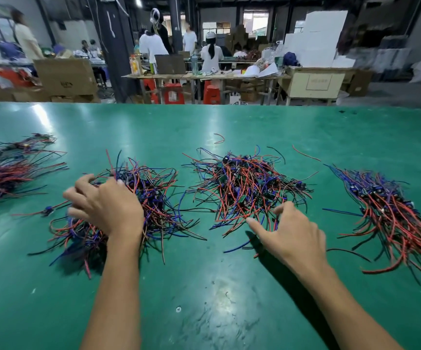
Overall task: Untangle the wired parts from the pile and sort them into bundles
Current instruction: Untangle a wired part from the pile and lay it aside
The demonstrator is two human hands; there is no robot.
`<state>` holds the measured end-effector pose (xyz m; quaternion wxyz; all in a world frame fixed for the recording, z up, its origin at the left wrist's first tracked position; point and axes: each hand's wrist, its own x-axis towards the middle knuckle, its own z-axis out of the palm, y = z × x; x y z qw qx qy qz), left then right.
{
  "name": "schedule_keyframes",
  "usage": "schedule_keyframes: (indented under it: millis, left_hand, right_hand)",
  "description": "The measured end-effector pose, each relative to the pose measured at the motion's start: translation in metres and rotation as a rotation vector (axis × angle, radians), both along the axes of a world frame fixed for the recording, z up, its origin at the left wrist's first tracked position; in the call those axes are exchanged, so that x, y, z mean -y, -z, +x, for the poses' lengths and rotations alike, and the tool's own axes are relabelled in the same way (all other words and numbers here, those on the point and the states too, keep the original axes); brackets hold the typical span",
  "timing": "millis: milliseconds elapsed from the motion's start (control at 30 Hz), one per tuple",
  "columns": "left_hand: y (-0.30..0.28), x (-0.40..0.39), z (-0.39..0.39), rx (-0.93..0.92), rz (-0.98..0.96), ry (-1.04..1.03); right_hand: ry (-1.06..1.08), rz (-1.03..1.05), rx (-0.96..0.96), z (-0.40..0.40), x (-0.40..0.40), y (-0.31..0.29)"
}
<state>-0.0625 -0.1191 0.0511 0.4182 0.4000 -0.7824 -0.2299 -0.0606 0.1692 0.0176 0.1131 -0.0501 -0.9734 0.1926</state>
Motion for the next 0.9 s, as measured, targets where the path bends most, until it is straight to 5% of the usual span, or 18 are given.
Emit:
schedule_keyframes:
  millis: [133, 267, 400, 500, 600, 900]
  left_hand:
    - [0.0, -0.011, 0.0, 0.102, -0.014, -0.016]
    - [-0.008, -0.038, 0.003, -0.125, -0.142, 0.053]
    - [-0.005, -0.078, 0.001, -0.297, -0.454, 0.601]
    - [0.006, -0.099, 0.002, -0.184, -0.512, 0.986]
    - [0.018, -0.111, 0.006, -0.029, -0.453, 1.153]
    - [0.038, -0.132, 0.004, 0.109, -0.411, 1.099]
  right_hand:
    - [0.053, 0.023, 0.076, 0.002, 0.006, -0.004]
    - [0.012, -0.046, 0.053, 0.003, 0.001, -0.008]
    - [0.023, -0.109, 0.109, 0.001, -0.007, -0.011]
    - [0.04, -0.172, 0.09, -0.002, -0.018, -0.014]
    - [0.089, -0.181, 0.125, -0.005, -0.028, -0.016]
    - [-0.082, -0.203, 0.193, -0.008, -0.034, -0.014]
